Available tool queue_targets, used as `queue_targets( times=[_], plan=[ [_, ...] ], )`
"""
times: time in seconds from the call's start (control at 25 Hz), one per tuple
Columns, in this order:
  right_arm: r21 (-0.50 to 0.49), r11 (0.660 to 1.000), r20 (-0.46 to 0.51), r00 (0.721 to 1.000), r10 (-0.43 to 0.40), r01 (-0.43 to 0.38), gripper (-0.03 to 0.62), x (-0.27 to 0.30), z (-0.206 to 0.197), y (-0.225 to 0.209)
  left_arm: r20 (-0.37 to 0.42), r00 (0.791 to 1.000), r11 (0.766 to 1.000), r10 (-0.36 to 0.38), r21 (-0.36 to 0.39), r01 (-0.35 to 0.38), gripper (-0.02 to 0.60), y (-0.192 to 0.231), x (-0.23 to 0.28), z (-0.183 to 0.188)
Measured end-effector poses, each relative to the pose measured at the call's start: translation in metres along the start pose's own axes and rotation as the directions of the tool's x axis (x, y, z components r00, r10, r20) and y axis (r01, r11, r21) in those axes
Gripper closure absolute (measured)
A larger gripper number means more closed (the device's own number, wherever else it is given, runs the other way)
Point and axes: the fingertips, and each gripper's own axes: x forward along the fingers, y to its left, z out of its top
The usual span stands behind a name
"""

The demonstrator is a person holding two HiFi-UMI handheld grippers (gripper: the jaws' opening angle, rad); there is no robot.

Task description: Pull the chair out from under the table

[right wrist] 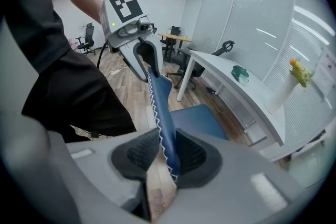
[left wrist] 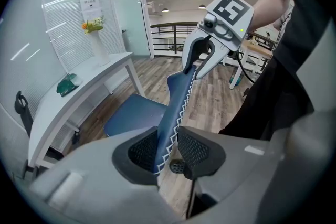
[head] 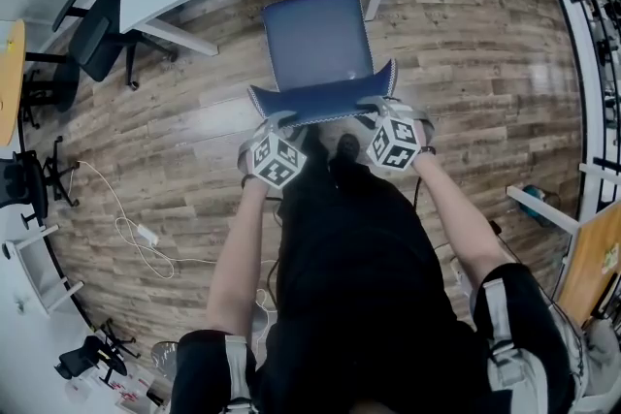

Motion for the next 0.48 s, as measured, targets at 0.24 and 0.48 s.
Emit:
queue_targets(
  times=[0.24,0.48],
  plan=[
    [0.011,1.000,-0.018,1.000,0.003,-0.003,0.490,-0.005,-0.002,0.014,-0.003,1.000,1.000,-0.014,-0.011,0.014,0.457,-0.014,-0.005,-0.005],
    [0.017,1.000,-0.026,1.000,0.004,-0.004,0.490,-0.009,-0.005,0.025,-0.002,1.000,1.000,-0.023,-0.008,0.023,0.457,-0.025,-0.009,-0.008]
  ],
)
